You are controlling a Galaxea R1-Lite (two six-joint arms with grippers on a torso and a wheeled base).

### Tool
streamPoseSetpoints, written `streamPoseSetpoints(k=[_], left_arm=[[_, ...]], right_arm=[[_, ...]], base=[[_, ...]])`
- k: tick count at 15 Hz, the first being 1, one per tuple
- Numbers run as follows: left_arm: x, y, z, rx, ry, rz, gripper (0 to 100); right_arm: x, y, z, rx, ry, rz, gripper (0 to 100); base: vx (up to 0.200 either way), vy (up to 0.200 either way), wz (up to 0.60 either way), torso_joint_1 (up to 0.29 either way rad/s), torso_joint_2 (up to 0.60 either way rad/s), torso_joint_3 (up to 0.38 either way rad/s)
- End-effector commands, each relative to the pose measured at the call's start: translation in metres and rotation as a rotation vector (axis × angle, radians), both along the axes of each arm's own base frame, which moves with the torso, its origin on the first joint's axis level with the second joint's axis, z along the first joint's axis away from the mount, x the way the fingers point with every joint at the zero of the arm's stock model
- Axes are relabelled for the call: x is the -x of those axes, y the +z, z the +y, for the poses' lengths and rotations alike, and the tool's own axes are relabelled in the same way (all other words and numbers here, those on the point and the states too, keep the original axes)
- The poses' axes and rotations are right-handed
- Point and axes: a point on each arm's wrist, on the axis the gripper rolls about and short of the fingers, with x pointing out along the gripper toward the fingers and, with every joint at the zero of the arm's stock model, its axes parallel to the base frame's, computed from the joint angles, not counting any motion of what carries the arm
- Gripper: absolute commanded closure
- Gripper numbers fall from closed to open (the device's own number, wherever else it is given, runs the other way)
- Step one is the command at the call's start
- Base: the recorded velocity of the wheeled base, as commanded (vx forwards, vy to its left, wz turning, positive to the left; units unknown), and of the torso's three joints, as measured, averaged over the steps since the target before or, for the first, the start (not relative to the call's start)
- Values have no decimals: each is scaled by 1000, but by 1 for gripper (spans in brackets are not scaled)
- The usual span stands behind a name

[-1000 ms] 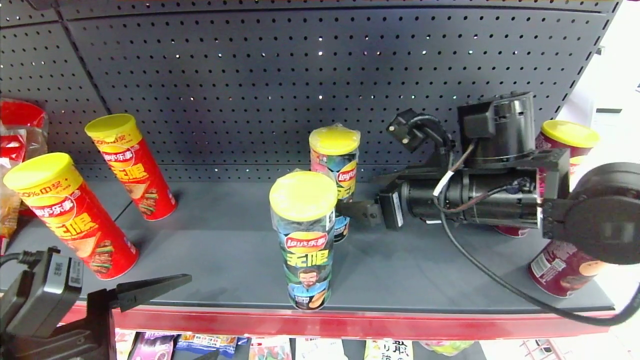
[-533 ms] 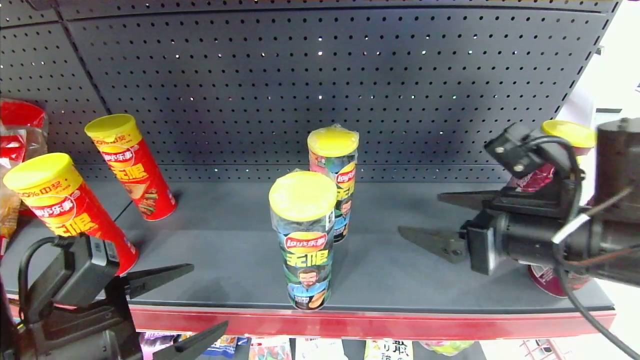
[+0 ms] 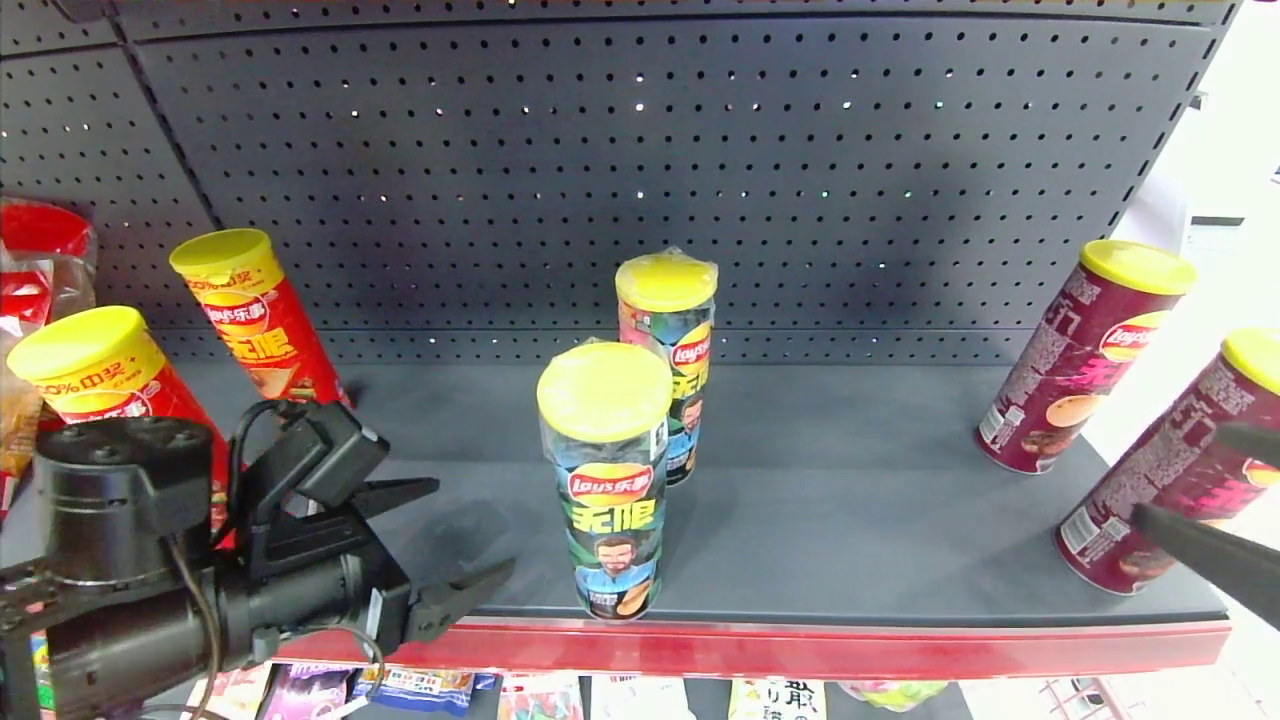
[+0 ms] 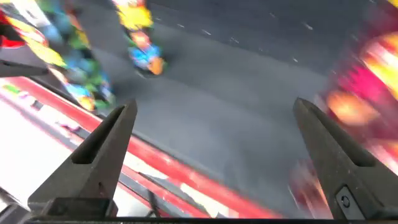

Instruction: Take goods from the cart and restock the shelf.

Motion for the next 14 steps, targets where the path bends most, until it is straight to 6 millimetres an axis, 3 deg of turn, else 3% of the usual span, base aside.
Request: streamPoseSetpoints(k=[1, 4, 14], left_arm=[[-15, -11, -18, -25, -44, 45, 0], [-31, -15, -29, -32, -55, 57, 0], [-48, -17, -39, -32, -58, 59, 0]], right_arm=[[39, -4, -28, -80, -99, -59, 0], [49, -4, -34, -95, -127, -75, 0], [48, -5, -34, -93, -142, -70, 0]], base=[[0, 0, 0, 0, 0, 0], [0, 0, 0, 0, 0, 0], [0, 0, 0, 0, 0, 0]])
